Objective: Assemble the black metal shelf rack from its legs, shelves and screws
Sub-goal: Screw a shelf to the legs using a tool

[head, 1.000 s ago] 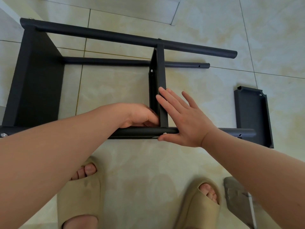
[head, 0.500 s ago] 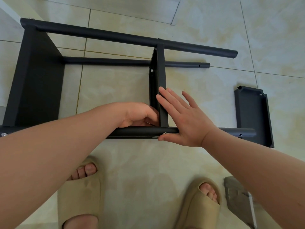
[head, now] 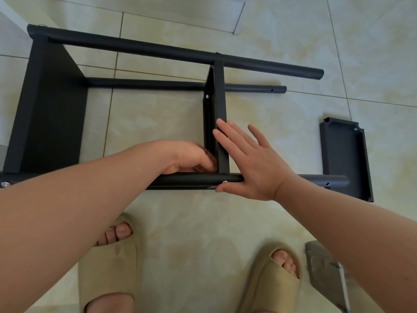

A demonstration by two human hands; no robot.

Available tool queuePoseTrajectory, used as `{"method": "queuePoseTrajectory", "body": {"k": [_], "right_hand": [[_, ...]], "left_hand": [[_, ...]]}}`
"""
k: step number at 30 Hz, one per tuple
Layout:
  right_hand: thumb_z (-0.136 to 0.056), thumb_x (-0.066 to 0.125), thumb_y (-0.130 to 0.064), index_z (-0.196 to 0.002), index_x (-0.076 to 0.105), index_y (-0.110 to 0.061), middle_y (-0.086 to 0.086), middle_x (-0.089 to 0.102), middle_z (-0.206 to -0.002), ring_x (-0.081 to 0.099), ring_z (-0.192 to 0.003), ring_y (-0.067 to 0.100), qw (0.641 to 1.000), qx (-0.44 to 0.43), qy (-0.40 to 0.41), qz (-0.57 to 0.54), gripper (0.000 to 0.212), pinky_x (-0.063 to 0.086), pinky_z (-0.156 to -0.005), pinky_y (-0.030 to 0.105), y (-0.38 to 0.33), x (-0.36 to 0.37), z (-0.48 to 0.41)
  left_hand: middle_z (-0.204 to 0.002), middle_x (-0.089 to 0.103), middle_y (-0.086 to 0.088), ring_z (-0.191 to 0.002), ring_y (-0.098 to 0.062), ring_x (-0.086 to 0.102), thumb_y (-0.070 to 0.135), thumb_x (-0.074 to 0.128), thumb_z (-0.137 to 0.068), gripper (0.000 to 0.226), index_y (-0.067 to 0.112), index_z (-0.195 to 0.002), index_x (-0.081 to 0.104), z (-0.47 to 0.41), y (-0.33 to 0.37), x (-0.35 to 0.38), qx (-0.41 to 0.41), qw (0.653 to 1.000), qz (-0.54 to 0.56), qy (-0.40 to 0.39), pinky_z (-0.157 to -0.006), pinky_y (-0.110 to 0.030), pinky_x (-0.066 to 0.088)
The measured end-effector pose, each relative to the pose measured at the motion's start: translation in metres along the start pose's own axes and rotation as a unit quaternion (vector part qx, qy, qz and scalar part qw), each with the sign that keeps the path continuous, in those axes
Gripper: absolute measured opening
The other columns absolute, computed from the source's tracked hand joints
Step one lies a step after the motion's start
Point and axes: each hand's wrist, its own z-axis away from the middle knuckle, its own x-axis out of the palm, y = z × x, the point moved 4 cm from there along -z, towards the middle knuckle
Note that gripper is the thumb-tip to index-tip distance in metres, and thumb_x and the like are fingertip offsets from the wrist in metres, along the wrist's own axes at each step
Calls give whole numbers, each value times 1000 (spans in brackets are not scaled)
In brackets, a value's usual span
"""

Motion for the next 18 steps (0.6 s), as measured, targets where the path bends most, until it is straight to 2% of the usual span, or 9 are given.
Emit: {"method": "queuePoseTrajectory", "body": {"k": [3,7,11,15,18], "right_hand": [[-86,33,-85,-162,10,-14,3,0,-170,2,-157,21,1000,0,1,1,106,11,-125,55,0,0,0],[-86,32,-85,-162,9,-15,2,0,-170,2,-157,21,1000,-1,-1,2,106,11,-125,55,0,0,0],[-86,32,-85,-162,9,-15,2,-1,-170,1,-157,20,1000,-1,0,4,107,11,-125,55,1,0,0],[-86,33,-85,-162,10,-14,2,0,-170,2,-157,21,1000,-2,2,3,107,11,-125,55,0,0,0],[-86,34,-84,-162,10,-14,2,0,-170,3,-157,21,1000,0,3,4,107,11,-125,54,0,0,0]], "left_hand": [[-79,73,-12,-69,-22,71,-4,55,-90,34,15,-70,74,2,0,2,-2,1000,20,-21,-68,-29,57],[-88,74,-12,-78,-22,71,-1,54,-93,19,9,-90,69,4,3,4,17,998,44,-31,-73,-32,58],[-94,76,-13,-84,-24,73,7,62,-93,12,7,-101,71,3,3,3,11,1000,-6,-6,-77,-33,58],[-86,75,-15,-76,-25,72,1,60,-90,12,5,-96,70,1,3,3,8,1000,-7,2,-75,-34,59],[-92,72,-18,-80,-27,71,-7,57,-89,17,5,-95,67,2,2,2,15,999,34,-6,-79,-37,58]]}}
